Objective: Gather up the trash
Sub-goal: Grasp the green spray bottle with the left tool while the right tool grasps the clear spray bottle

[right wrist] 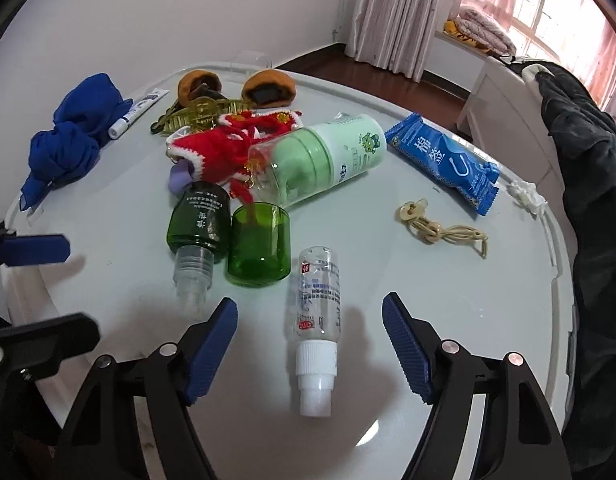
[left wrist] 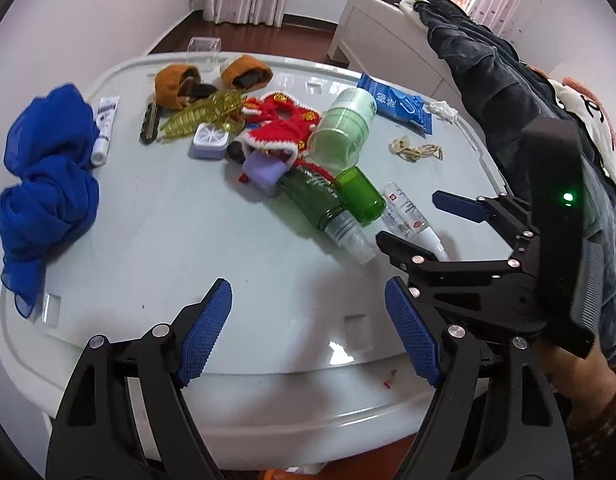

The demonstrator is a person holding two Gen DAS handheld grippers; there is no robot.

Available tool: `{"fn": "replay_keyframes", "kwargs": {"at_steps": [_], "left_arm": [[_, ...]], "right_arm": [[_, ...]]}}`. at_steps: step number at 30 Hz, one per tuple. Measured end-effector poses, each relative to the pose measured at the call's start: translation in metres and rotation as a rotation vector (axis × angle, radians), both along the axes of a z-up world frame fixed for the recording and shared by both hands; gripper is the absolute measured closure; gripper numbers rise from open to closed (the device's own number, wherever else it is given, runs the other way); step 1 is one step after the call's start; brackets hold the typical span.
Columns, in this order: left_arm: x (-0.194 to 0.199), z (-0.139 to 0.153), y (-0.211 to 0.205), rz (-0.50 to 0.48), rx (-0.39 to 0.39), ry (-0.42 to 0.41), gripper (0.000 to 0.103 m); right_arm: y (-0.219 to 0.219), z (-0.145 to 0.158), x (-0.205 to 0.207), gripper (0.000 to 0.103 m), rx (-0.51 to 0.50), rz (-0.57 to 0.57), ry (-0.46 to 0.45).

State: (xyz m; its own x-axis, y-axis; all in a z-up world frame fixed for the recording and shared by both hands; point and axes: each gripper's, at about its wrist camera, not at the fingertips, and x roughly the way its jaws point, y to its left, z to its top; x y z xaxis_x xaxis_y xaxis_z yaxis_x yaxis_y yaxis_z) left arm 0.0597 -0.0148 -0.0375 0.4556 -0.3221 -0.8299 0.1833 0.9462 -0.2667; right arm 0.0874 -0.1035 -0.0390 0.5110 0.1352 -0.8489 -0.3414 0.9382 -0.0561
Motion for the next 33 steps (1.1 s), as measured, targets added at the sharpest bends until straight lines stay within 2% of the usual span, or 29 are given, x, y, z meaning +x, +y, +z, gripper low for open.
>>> {"fn": "replay_keyframes", "kwargs": {"at_steps": [2, 4, 6, 8, 10, 16, 22, 29, 31, 32, 33], "left_arm": [[-0.001, 0.000, 0.003, 0.004, -0.002, -0.002, 0.026], [-0.003, 0.001, 0.006, 0.006, 0.001, -0.006, 0.026], [-0.003, 0.000, 0.009, 0.013, 0.000, -0.005, 0.026], [-0.003, -0.001, 0.012, 0.020, -0.003, 0.003, 0.026], [-0.003, -0.001, 0.014, 0.024, -0.005, 0.006, 0.026], [0.002, -0.002, 0.016, 0.043, -0.011, 0.001, 0.026], [0.022, -0.007, -0.001, 0.045, 0.072, 0.011, 0.026], [0.048, -0.032, -0.023, 0.085, 0.156, 0.002, 0.026], [0.047, -0.032, -0.026, 0.098, 0.187, -0.020, 0.031], [0.047, -0.031, -0.026, 0.095, 0.188, -0.027, 0.040], [0.048, -0.031, -0.027, 0.091, 0.197, -0.033, 0.054]], "right_arm": [[0.001, -0.003, 0.002, 0.029, 0.000, -0.007, 0.000], [0.000, -0.003, 0.005, 0.038, 0.030, -0.017, 0.017], [0.002, -0.002, 0.008, 0.079, 0.061, -0.030, 0.052], [0.004, -0.001, 0.011, 0.080, 0.049, -0.046, 0.067], [0.002, 0.001, 0.010, 0.080, 0.085, -0.070, 0.083], [-0.001, 0.016, 0.002, 0.079, 0.087, -0.051, 0.042], [-0.011, 0.026, -0.001, 0.079, 0.125, -0.045, 0.035], [-0.020, 0.029, -0.005, 0.079, 0.135, -0.051, 0.029], [-0.023, 0.029, -0.006, 0.079, 0.132, -0.053, 0.030], [-0.025, 0.029, -0.006, 0.079, 0.131, -0.055, 0.028], [-0.026, 0.028, -0.007, 0.079, 0.132, -0.057, 0.029]]}}
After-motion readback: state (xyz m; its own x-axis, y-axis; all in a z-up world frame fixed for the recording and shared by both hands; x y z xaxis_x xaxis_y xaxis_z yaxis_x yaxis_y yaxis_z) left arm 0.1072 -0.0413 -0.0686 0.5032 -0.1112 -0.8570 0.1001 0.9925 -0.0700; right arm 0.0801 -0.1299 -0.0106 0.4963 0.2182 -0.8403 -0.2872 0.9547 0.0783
